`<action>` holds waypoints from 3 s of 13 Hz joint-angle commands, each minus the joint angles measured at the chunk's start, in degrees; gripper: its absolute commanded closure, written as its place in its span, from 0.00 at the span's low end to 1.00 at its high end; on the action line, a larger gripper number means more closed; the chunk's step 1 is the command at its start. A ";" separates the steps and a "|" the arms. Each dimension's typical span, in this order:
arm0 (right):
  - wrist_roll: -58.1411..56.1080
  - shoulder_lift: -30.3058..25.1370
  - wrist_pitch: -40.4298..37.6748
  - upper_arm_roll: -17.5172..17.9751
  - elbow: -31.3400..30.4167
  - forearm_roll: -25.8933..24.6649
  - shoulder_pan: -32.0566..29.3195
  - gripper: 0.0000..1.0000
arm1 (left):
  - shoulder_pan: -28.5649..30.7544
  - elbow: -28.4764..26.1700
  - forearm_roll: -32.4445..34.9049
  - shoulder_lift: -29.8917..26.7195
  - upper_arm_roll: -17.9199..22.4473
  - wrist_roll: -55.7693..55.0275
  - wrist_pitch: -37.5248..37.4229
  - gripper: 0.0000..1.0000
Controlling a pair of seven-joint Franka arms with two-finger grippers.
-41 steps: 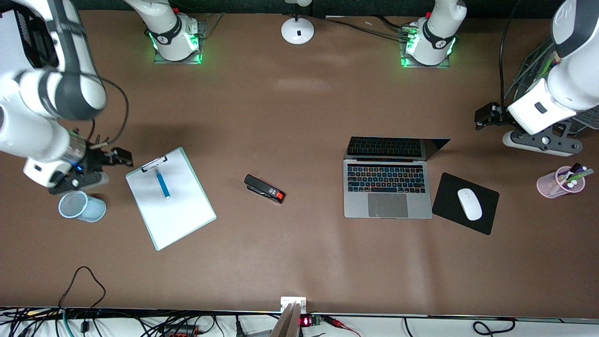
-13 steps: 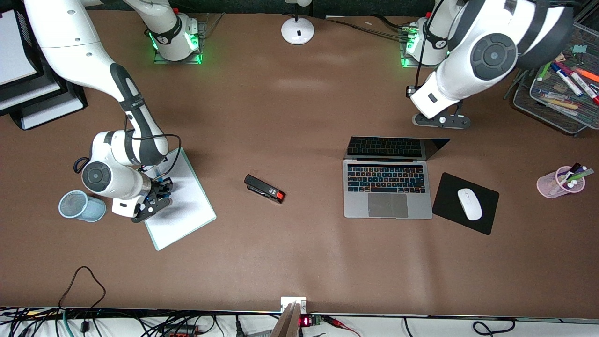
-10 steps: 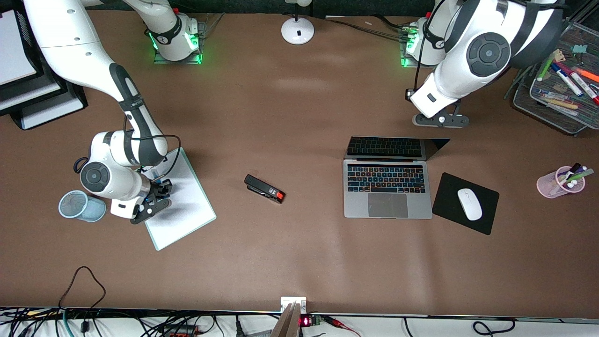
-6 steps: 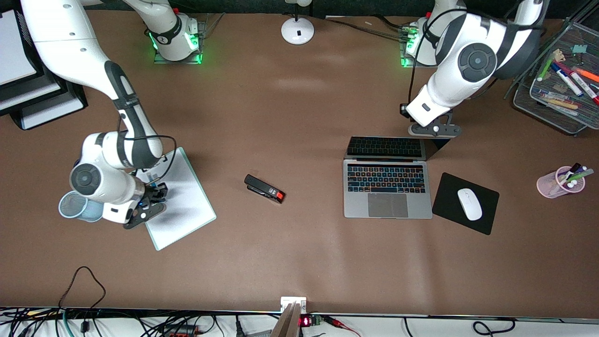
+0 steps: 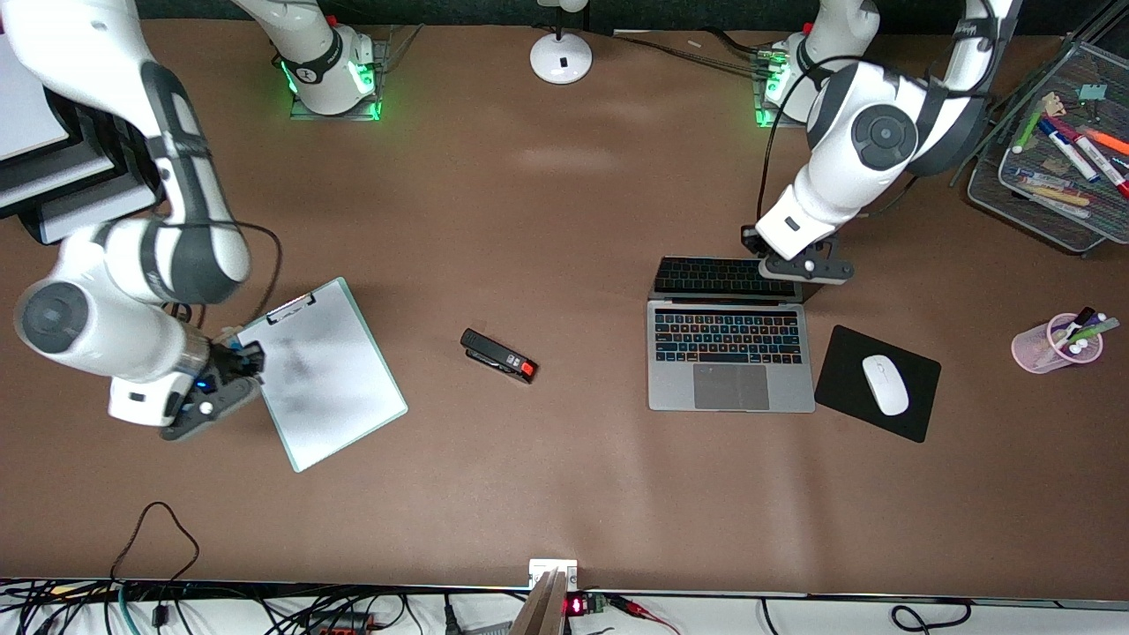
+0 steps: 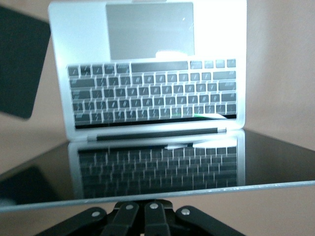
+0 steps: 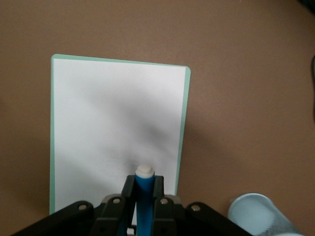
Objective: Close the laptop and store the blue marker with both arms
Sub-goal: 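Carry the marker into the blue cup while the left gripper pushes the lid down, then release the marker into the cup while the left gripper presses the lid shut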
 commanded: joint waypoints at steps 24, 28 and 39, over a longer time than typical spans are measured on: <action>-94.23 11.86 -18.40 0.45 8.34 54.74 -30.78 1.00 | 3.52 14.46 0.25 33.37 0.08 13.24 31.66 0.98; -97.58 15.20 -20.85 0.54 9.56 57.46 -33.24 1.00 | 3.70 14.55 0.25 33.64 0.08 13.24 31.76 0.98; -67.40 13.81 -22.00 0.36 13.69 47.38 -30.00 0.00 | 8.52 27.95 0.34 19.41 -0.10 20.08 -11.74 0.88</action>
